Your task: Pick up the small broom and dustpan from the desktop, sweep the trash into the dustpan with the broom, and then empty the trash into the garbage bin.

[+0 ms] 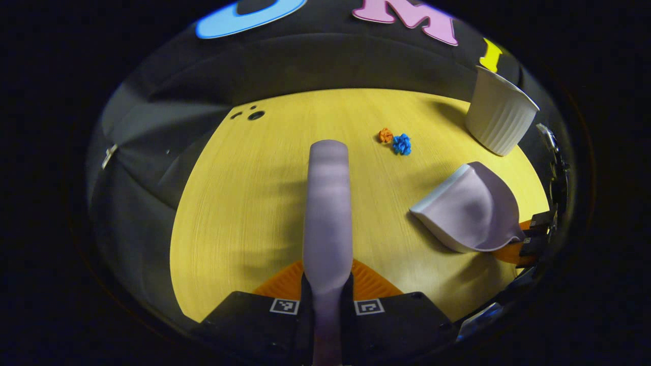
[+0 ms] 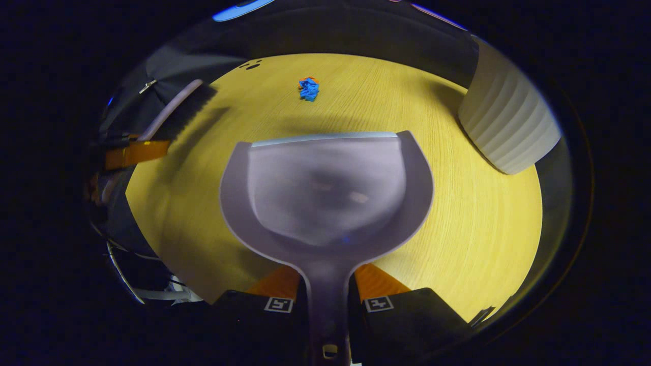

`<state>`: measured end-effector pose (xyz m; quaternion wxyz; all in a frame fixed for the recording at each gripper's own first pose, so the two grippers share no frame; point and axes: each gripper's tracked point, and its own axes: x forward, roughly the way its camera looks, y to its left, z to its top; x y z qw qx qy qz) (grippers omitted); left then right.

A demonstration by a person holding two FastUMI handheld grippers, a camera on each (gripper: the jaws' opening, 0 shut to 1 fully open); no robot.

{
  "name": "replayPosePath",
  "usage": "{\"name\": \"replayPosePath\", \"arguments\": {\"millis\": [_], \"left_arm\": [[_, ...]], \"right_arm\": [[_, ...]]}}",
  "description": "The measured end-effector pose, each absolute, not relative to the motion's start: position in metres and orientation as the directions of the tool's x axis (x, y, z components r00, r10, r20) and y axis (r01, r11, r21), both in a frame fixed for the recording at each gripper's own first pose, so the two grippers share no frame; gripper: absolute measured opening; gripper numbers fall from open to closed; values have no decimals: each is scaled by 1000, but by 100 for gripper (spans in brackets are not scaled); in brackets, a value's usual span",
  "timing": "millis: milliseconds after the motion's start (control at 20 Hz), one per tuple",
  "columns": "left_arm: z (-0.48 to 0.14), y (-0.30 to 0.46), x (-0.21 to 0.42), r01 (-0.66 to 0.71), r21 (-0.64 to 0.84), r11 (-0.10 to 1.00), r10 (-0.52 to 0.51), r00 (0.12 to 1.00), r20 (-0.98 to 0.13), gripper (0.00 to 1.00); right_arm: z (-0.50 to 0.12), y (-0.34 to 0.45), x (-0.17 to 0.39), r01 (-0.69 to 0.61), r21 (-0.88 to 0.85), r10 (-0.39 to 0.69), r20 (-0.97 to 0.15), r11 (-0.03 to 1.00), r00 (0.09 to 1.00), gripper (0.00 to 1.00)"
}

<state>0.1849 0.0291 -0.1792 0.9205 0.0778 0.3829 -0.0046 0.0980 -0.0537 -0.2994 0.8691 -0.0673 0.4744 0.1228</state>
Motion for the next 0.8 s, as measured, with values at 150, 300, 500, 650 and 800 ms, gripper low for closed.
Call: {"name": "replayPosePath", "arguments": {"millis": [150,300,500,650,800], "left_arm": [[-174,18,232,143,153,978,11,695,-719,25],[-169,10,284,219,194,956,-12,691,-723,25],[-167,9,353,324,330,887,19,687,-726,25],[-176,-7,381,440,369,819,-11,655,-756,25],[-183,-26,390,543,365,757,-59,612,-788,26]], "right_arm": [[-293,-72,93,-274,7,153,-843,962,516,35],[-292,-81,98,-279,15,161,-846,960,509,36],[-290,-99,98,-298,-1,155,-850,955,503,35],[-291,-101,97,-316,-11,156,-852,949,500,35],[-293,-101,97,-332,-8,167,-854,943,494,35]]}}
